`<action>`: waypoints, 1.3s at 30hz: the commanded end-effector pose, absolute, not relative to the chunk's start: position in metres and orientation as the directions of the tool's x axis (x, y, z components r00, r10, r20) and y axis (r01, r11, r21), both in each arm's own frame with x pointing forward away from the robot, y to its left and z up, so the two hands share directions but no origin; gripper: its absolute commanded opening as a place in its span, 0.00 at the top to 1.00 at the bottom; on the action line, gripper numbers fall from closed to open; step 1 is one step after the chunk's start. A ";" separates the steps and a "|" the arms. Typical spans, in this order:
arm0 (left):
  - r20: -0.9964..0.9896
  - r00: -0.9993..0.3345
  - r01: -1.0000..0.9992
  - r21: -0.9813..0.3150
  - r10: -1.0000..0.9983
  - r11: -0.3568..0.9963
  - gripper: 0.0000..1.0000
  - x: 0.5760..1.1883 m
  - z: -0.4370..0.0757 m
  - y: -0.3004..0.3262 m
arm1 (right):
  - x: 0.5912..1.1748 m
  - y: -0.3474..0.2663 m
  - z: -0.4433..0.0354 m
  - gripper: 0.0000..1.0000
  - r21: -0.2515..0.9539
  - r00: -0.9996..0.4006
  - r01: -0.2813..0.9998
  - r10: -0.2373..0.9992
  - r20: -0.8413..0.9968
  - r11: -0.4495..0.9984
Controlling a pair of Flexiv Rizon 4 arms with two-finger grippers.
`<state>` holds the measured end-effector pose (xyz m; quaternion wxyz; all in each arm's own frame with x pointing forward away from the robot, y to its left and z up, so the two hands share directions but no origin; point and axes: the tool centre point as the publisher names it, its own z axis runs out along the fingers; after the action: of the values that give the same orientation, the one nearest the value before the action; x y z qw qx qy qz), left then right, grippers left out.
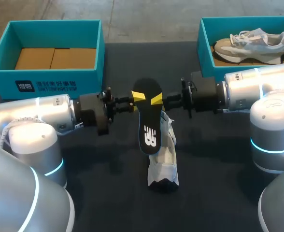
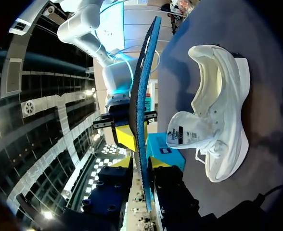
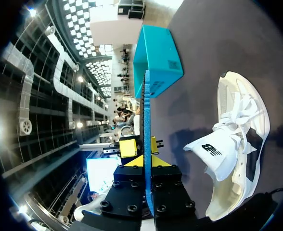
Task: Take the shoe out of the shoebox, open the shoe tongue, remove and reinsert the insole, then place the shoe into the shoebox
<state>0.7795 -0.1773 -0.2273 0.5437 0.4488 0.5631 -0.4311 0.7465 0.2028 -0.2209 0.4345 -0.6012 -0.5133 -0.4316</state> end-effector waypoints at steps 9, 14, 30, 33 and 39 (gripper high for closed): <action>-0.999 -0.007 0.977 0.004 0.051 0.211 0.85 0.781 -0.231 -0.186 | 0.746 0.204 -0.221 1.00 -0.079 0.101 0.992 0.243 0.965 -0.099; -0.999 -0.009 0.977 0.002 0.050 0.214 0.85 0.781 -0.231 -0.183 | 0.746 0.204 -0.221 1.00 -0.079 0.101 0.992 0.243 0.965 -0.099; -0.999 -0.008 0.981 0.002 0.050 0.191 1.00 0.781 -0.232 -0.183 | 0.746 0.204 -0.221 1.00 -0.079 0.101 0.992 0.243 0.965 -0.099; -0.999 -0.007 0.982 0.002 0.048 0.187 1.00 0.781 -0.232 -0.183 | 0.746 0.204 -0.221 1.00 -0.079 0.101 0.992 0.243 0.965 -0.099; -0.999 -0.005 0.983 0.004 0.046 0.183 1.00 0.781 -0.231 -0.183 | 0.746 0.204 -0.221 1.00 -0.081 0.103 0.992 0.243 0.964 -0.099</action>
<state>0.7802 -0.1843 -0.2311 0.5321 0.4623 0.5559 -0.4405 0.7467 0.2029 -0.2211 0.4347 -0.6014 -0.5130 -0.4315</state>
